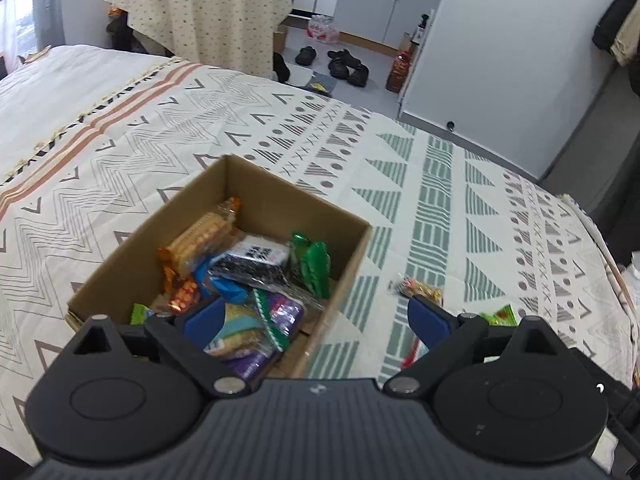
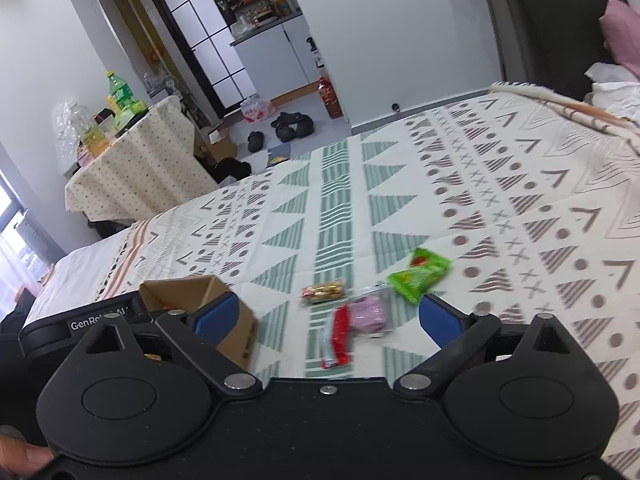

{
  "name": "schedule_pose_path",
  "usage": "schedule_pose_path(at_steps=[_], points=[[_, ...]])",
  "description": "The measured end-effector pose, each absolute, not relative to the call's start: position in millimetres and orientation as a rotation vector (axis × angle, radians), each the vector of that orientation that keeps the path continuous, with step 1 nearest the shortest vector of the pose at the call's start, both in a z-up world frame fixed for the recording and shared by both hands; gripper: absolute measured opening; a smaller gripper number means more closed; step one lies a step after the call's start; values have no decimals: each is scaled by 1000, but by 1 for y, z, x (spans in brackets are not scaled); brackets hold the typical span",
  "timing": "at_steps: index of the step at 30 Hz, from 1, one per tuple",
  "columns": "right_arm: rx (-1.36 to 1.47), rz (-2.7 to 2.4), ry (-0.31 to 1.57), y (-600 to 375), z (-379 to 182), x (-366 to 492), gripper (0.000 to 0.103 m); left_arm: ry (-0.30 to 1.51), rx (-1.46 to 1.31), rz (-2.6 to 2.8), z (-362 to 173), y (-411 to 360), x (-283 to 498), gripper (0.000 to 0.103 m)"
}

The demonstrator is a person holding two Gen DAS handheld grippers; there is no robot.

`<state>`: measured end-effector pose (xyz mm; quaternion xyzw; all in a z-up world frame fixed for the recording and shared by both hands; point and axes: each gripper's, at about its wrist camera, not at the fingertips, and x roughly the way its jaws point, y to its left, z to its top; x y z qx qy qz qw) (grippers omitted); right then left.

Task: Organize snacks
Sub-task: 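Grasp the red-white bar with the left gripper while the right grasps a green candy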

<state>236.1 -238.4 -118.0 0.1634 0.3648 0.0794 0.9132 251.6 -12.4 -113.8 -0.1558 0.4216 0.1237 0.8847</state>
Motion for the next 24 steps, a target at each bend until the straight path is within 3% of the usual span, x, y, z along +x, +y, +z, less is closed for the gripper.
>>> schedule_pose_path(at_steps=[1,24], points=[[336,154,749,-243,-119,235,99,873,-319,251,-114,-15,251,103],[351,81,718,-317,-148,211,99,815,-209,127,-115,-80,248,103]])
